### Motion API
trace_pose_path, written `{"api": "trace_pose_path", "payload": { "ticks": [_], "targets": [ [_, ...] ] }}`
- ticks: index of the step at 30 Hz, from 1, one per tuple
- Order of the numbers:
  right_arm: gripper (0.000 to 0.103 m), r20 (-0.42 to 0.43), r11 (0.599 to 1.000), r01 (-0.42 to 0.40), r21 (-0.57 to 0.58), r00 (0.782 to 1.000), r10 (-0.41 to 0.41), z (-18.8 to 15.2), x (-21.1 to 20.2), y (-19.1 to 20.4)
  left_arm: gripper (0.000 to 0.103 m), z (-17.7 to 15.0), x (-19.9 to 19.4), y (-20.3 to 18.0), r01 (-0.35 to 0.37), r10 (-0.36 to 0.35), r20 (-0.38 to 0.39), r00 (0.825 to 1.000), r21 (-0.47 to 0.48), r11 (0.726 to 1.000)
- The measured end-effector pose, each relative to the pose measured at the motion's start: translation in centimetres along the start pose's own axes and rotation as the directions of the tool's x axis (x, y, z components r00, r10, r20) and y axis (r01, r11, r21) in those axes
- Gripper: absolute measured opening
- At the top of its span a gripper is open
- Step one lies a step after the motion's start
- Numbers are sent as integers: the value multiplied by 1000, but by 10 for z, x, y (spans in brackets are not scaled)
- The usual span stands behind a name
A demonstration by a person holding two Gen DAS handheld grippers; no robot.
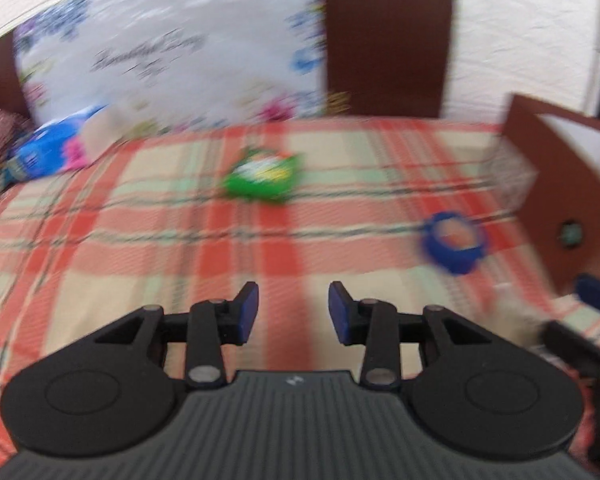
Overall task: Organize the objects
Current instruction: 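Open the right gripper to drop the marker into the box, then move the right gripper to the green card box and grasp it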
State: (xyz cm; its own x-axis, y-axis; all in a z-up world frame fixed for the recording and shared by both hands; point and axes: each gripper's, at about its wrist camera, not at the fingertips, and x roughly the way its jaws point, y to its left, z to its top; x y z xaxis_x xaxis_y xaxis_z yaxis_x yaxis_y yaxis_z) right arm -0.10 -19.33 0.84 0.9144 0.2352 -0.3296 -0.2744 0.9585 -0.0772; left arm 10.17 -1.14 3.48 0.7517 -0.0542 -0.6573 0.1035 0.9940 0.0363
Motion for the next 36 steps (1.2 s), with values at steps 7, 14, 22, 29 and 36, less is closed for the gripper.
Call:
{"api": "trace_pose_path", "payload": {
  "ticks": [7,14,22,29,36],
  "targets": [
    [48,-109,997,-71,-29,992,67,23,41,21,83,-32,25,110,-237,247,37,968,-181,955],
    [74,-161,992,-124,-1,979,122,66,127,45,89,-44,25,137,-159,191,93,977,-274,948],
    [87,-281,995,-41,95,957,67,85,236,70,93,-45,23,130,-129,165,107,981,-285,950],
    [68,-325,998,10,55,946,9,71,263,74,93,-45,25,131,-124,161,108,981,-288,950],
    [64,-349,994,-104,44,930,113,57,204,79,93,-43,26,131,-135,168,102,980,-276,952]
  ]
}}
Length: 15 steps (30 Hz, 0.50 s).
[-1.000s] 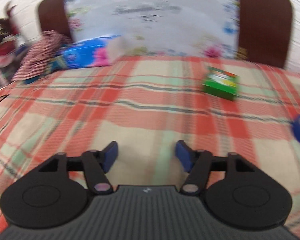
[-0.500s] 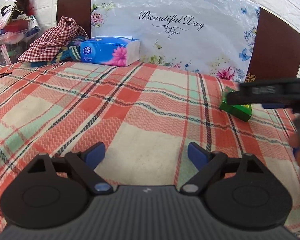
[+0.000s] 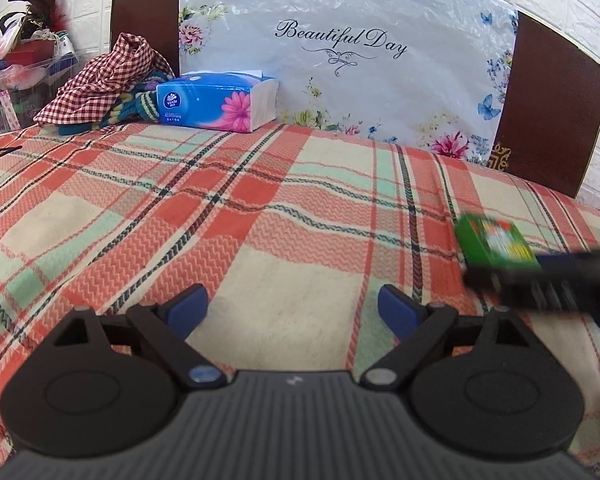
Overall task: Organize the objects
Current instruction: 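Move the right gripper to the green card box and grasp it, then carry the green card box into the brown box and release it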
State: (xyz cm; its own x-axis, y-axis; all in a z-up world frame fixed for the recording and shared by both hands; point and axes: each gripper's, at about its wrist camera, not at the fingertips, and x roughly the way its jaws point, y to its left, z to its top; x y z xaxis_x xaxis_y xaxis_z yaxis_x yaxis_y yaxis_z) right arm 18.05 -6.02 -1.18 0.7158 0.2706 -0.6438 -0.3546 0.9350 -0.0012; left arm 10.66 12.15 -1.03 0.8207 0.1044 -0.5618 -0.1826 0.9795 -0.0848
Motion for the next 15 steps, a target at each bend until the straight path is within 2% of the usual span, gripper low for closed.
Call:
{"api": "trace_pose_path", "payload": {
  "ticks": [3,8,13,15],
  "targets": [
    [64,-2,994,-62,-91,998,62,-36,-38,12,93,0,0,-2,-10,10,-3,1000,12,1000],
    [64,4,974,-119,-195,993,122,-94,-111,15,93,-1,1,-7,-31,32,-9,999,38,999],
    [66,28,978,-102,-182,994,109,-132,-156,-3,93,-3,-10,-15,-55,58,-42,997,71,996],
    [73,34,984,-98,-151,994,104,-138,-163,-11,91,-10,-28,-22,7,-3,-74,997,60,998]
  ]
}}
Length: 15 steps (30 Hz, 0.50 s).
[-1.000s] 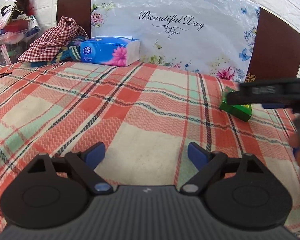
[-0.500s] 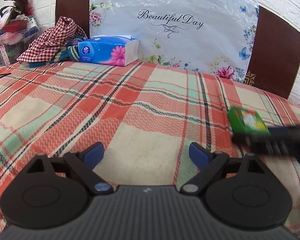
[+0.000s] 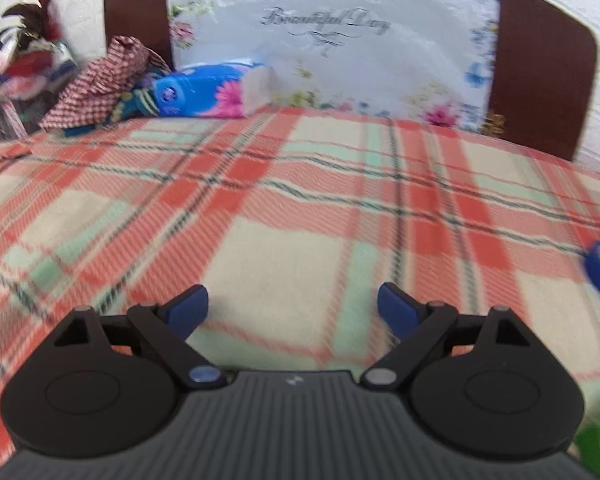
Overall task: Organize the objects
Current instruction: 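Carry the green card box into the brown box and release it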
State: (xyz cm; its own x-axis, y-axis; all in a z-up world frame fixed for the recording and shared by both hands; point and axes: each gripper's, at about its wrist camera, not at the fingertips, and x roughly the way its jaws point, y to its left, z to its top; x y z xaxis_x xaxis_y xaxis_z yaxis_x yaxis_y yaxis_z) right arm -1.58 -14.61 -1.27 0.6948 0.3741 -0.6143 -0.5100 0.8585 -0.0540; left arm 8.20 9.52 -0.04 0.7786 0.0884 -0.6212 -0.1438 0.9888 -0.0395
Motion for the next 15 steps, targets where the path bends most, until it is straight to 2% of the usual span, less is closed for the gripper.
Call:
{"api": "trace_pose_path", "payload": {
  "ticks": [2,3,7,10,11,12,13,14,15],
  "targets": [
    [76,8,1000,-2,26,1000,2,-6,-4,-3,86,-10,-25,-14,122,-122,-21,992,1,993],
    [76,14,999,-8,32,1000,7,-8,-5,-5,82,-15,-38,-23,187,-187,-34,982,14,982],
    [76,18,999,-18,29,1000,17,-8,-3,-5,68,-26,-66,-52,374,-371,-115,922,9,927],
    [77,19,999,-30,27,999,29,-7,-1,-7,66,-31,-61,-67,438,-436,-191,879,-33,898],
    [77,20,999,-33,27,999,33,-6,0,-7,66,-32,-56,-71,444,-443,-214,870,-47,895],
    [75,20,999,-38,29,999,38,-7,1,-8,65,-34,-55,-76,435,-434,-204,878,-38,899],
    [66,23,999,-42,29,999,41,-7,2,-9,63,-34,-54,-81,435,-430,-195,882,-18,900],
    [63,29,999,-46,24,999,46,-6,3,-9,62,-35,-53,-85,442,-435,-196,879,-8,897],
    [63,34,999,-46,18,998,45,-7,1,-7,54,-35,-54,-88,458,-451,-201,870,-12,889]
  ]
}}
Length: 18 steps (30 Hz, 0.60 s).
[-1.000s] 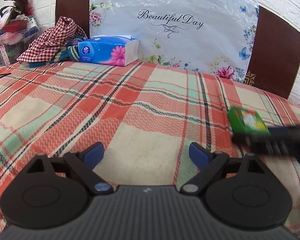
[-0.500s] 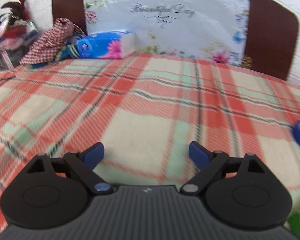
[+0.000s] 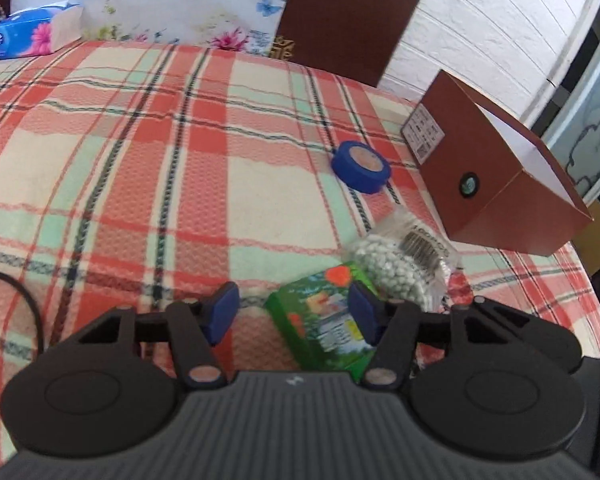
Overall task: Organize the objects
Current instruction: 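Carry the green card box into the brown box and release it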
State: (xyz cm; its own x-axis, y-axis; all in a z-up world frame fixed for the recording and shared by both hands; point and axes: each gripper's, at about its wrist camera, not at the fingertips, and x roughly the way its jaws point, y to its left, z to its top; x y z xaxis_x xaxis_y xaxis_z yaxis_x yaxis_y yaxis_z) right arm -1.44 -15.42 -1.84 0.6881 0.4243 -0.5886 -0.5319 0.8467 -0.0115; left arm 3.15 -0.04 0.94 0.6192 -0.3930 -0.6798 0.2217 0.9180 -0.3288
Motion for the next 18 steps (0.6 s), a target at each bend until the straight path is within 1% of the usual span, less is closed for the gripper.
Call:
{"api": "trace_pose_path", "payload": {
  "ticks": [1,2,4,6,7,9,12,15,17,18],
  "targets": [
    [62,3,1000,2,-4,1000,-2,0,0,1,54,1,0,-3,14,-14,-10,1000,-2,1000],
    [62,13,1000,4,-7,1000,-4,-1,-2,3,54,4,-3,-5,7,-7,-9,1000,5,1000],
    [61,45,1000,8,-5,999,-7,-1,-8,2,54,11,-13,-10,17,-17,12,1000,11,1000],
    [61,121,1000,30,-11,992,-28,0,-19,2,54,25,-26,-19,51,-52,53,997,22,998],
    [61,168,998,59,-25,984,-54,2,-25,2,53,33,-32,-27,67,-70,79,994,40,997],
    [62,264,991,130,-37,958,-116,6,-40,-1,53,52,-38,-49,97,-108,124,986,94,991],
    [62,359,972,235,-4,907,-218,16,-58,-19,53,80,-33,-92,139,-168,153,974,182,973],
    [62,387,947,317,48,868,-310,23,-72,-51,53,100,-13,-137,182,-224,149,963,256,949],
    [62,385,929,360,86,848,-364,24,-80,-75,53,107,5,-165,198,-247,137,959,300,933],
    [62,374,920,377,105,842,-388,24,-83,-89,53,110,14,-177,205,-254,127,959,309,929]
  ]
}}
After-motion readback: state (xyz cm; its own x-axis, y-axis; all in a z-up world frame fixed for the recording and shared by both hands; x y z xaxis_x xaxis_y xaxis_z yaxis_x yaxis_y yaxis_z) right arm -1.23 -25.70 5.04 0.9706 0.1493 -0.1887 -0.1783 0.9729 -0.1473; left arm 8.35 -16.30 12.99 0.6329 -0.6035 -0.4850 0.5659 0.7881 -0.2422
